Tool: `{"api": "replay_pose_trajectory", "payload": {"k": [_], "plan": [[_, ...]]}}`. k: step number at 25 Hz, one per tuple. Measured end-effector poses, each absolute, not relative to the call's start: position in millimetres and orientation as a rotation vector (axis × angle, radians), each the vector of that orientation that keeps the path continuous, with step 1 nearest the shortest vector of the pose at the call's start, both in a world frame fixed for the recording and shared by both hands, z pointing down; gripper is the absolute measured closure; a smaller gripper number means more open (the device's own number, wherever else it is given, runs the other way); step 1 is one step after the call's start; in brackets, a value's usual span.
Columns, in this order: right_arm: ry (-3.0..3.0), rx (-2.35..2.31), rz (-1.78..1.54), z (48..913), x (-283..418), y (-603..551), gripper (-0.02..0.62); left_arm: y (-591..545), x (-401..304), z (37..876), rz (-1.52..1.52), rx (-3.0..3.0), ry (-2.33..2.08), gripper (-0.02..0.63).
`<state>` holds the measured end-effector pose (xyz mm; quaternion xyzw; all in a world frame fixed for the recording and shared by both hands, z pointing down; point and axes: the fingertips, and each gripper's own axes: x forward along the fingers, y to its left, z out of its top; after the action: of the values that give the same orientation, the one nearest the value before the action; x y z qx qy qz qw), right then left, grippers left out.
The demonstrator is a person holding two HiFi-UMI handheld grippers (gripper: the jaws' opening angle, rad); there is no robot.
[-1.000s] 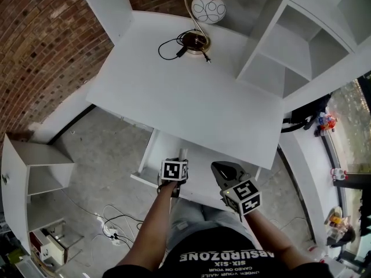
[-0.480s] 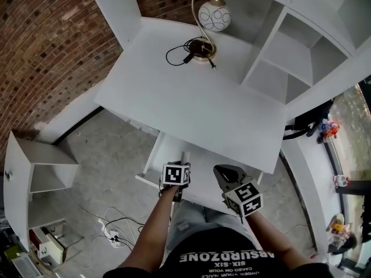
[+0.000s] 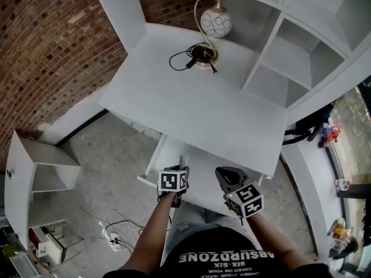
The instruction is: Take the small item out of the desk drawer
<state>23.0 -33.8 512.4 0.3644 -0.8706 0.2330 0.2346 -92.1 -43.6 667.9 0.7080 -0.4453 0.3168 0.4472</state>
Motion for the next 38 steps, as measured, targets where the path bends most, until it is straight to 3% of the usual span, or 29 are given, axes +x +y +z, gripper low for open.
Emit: {"api": "replay_pose_trajectory", "payload": {"k": [38], "plan": [[-2.451, 0.961, 0.599, 493.7, 30.0, -7.4, 0.597, -16.4, -54.2, 532.9, 0.468, 1.958, -1.195, 0.466]]}}
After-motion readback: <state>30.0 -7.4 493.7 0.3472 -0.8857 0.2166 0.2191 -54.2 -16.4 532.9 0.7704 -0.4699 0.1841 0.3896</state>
